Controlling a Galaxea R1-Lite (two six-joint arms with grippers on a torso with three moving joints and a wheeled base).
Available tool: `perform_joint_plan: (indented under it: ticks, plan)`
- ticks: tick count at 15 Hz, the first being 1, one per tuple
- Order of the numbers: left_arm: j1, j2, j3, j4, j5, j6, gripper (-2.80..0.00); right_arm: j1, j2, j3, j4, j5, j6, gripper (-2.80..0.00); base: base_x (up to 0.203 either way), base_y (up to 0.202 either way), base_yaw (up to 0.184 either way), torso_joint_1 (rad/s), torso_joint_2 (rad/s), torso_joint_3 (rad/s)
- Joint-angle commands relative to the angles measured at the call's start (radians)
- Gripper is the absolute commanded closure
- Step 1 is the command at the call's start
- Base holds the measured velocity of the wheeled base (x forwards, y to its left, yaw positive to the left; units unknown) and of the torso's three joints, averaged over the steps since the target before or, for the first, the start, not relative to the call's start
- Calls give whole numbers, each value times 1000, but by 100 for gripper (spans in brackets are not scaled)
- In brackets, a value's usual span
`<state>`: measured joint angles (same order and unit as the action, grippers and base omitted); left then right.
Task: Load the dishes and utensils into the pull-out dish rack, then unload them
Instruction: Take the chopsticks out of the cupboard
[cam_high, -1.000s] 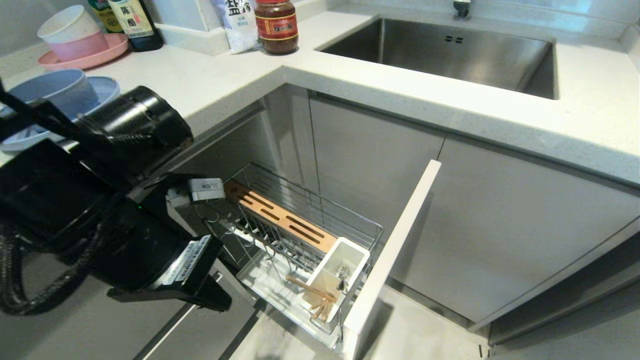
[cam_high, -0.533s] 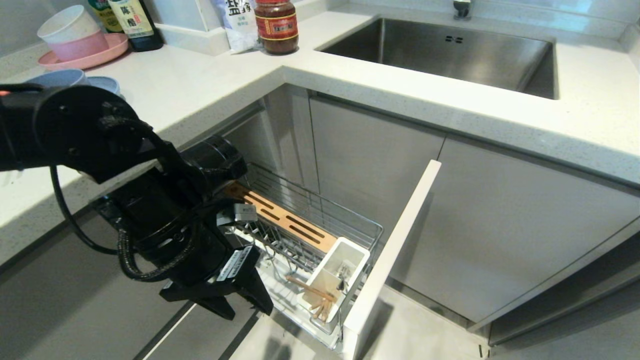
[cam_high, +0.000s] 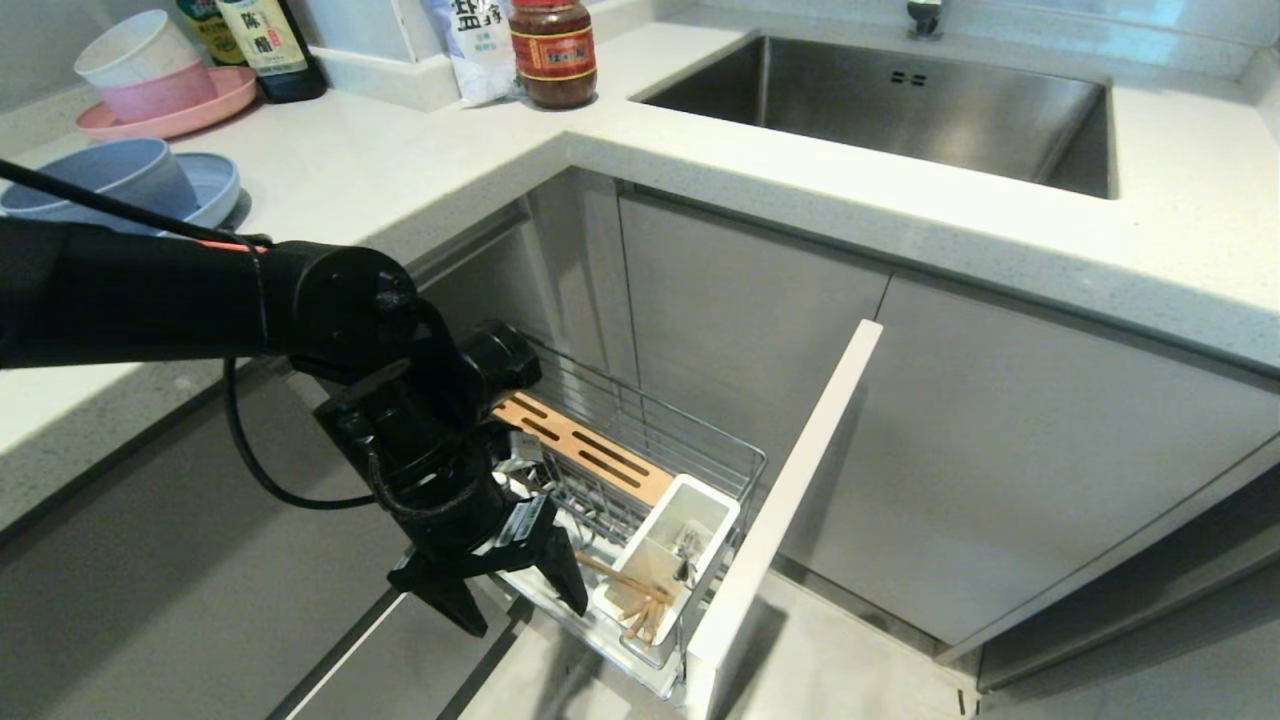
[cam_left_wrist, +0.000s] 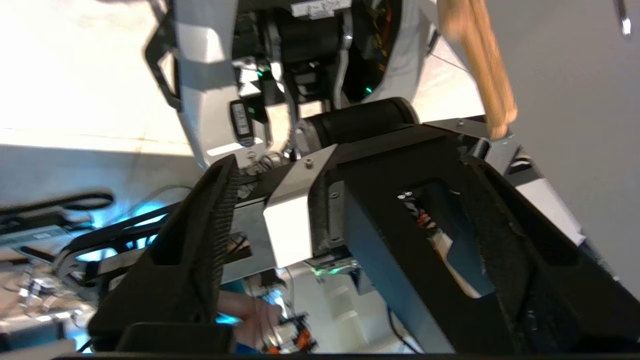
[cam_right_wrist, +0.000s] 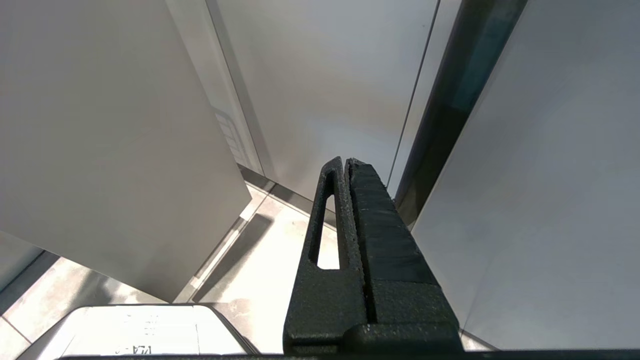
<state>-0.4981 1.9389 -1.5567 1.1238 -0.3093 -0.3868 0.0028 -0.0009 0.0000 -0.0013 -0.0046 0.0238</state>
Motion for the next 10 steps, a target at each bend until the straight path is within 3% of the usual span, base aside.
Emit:
perform_joint_plan:
  ticks: [1,4,10]
  plan:
    - [9,77,-25,8,-39,-4,-280,0,-4,2,0,0,-1,0,0,0,0,0,0,0]
    - [17,130,-75,13,-104,-5,-280,0,-4,2,0,0,-1,0,0,0,0,0,0,0]
    - [26,246,-213,64,-100,1,-280,0,-4,2,0,0,-1,0,0,0,0,0,0,0]
